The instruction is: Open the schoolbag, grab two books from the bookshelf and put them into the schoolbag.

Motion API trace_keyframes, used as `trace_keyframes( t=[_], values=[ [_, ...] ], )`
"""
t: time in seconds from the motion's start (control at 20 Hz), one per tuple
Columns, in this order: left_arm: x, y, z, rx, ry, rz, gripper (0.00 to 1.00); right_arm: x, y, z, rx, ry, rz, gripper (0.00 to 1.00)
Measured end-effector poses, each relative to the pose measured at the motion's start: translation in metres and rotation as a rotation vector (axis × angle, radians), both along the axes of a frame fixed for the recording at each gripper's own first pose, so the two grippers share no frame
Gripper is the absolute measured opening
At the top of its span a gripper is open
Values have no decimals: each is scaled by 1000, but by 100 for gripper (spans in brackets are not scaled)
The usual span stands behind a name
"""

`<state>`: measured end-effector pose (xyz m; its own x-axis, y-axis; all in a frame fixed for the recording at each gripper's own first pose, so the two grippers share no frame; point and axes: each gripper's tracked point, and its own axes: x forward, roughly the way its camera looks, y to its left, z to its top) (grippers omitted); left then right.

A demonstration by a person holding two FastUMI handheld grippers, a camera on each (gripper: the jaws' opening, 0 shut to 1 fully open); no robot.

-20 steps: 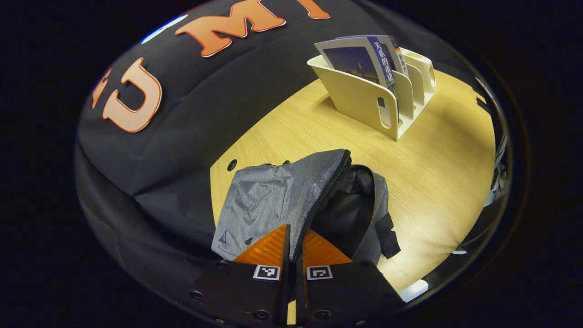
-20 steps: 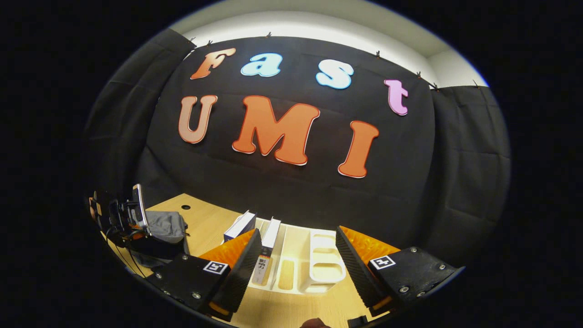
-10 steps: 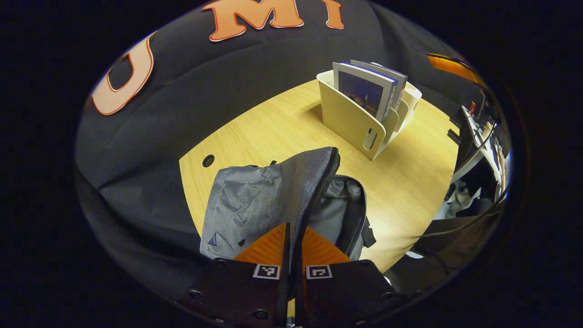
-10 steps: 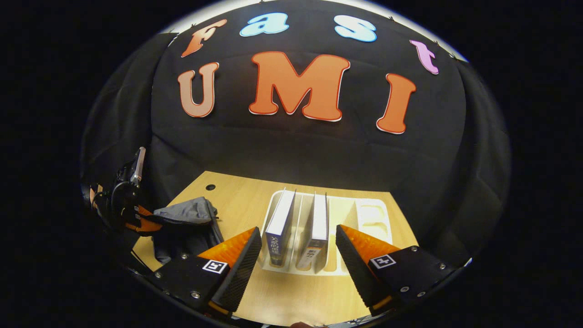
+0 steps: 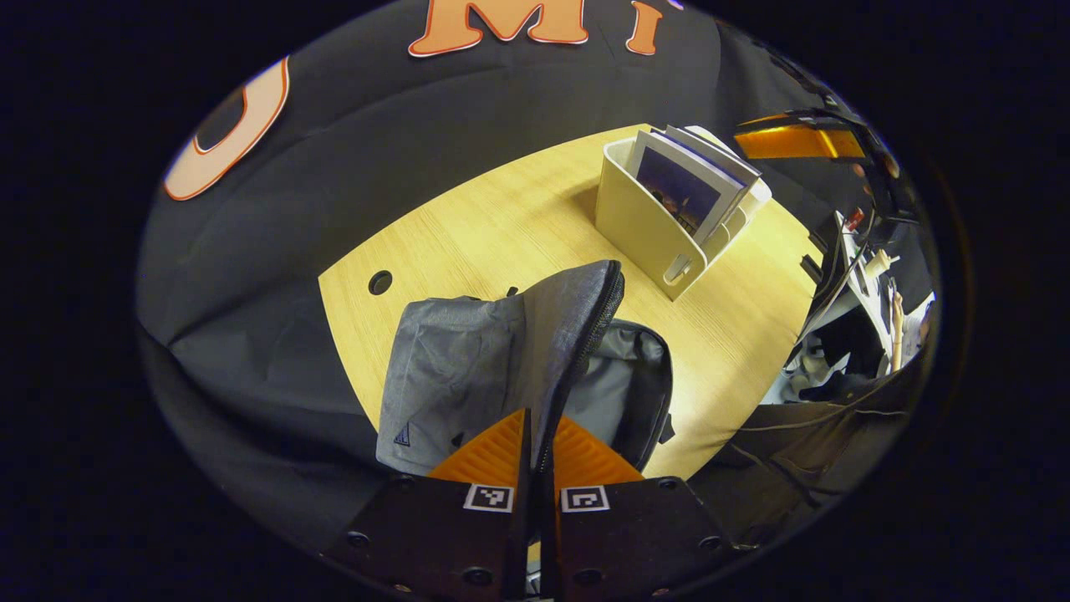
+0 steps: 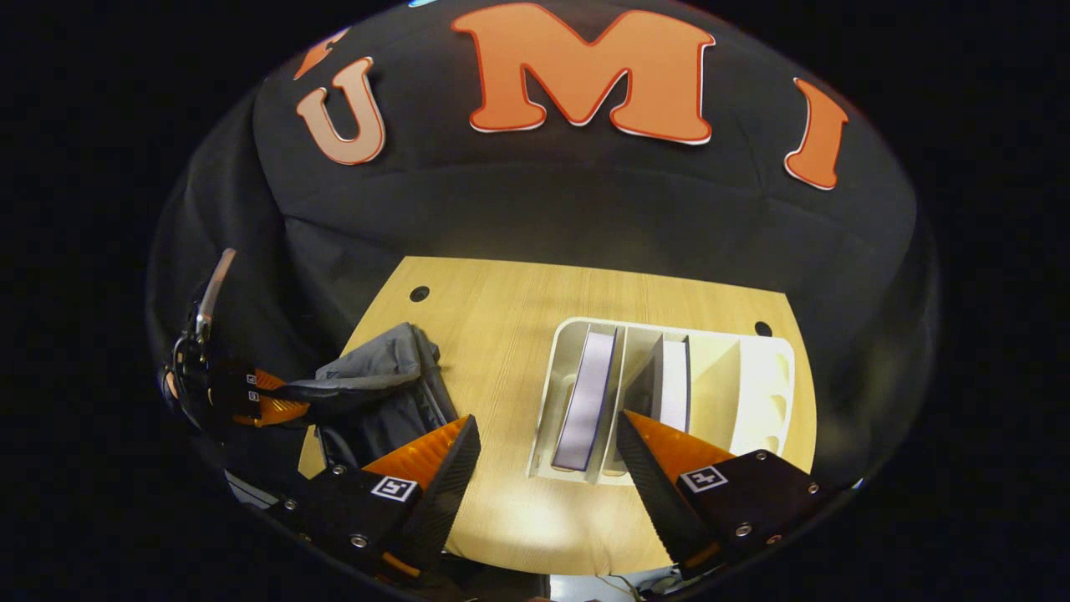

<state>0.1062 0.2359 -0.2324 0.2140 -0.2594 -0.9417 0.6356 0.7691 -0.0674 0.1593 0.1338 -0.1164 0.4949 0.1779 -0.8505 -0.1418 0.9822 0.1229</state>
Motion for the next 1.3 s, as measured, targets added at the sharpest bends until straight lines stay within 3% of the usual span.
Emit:
trace_keyframes(
  t=[0.05, 0.15, 0.4, 0.55, 0.6, 0.65, 0.75, 0.8, 0.85, 1.3],
  values=[
    [4, 0, -3, 16, -3, 3, 7, 17, 5, -13, 64, 80, -43, 98],
    [6, -1, -5, 31, 5, 16, 7, 30, -5, -30, 82, 144, -92, 98],
    [4, -9, -18, 52, 41, 67, 7, 39, -18, -89, 30, 305, -77, 90],
    [3, -11, -22, 63, 55, 107, 7, 39, -15, -102, 37, 363, -84, 74],
    [3, -12, -22, 70, 55, 112, 7, 40, -17, -104, 30, 368, -92, 54],
    [4, -12, -22, 74, 55, 110, 7, 39, -19, -104, 24, 376, -116, 56],
    [8, -12, -23, 74, 54, 98, 7, 40, -30, -101, -7, 369, -171, 42],
    [8, -12, -24, 72, 59, 105, 6, 37, -29, -99, 7, 374, -188, 46],
    [7, -14, -26, 67, 65, 111, 7, 33, -29, -99, 25, 378, -210, 35],
    [-5, -10, -32, -4, 46, -116, 7, -72, -32, -41, 46, 282, -422, 33]
  ],
)
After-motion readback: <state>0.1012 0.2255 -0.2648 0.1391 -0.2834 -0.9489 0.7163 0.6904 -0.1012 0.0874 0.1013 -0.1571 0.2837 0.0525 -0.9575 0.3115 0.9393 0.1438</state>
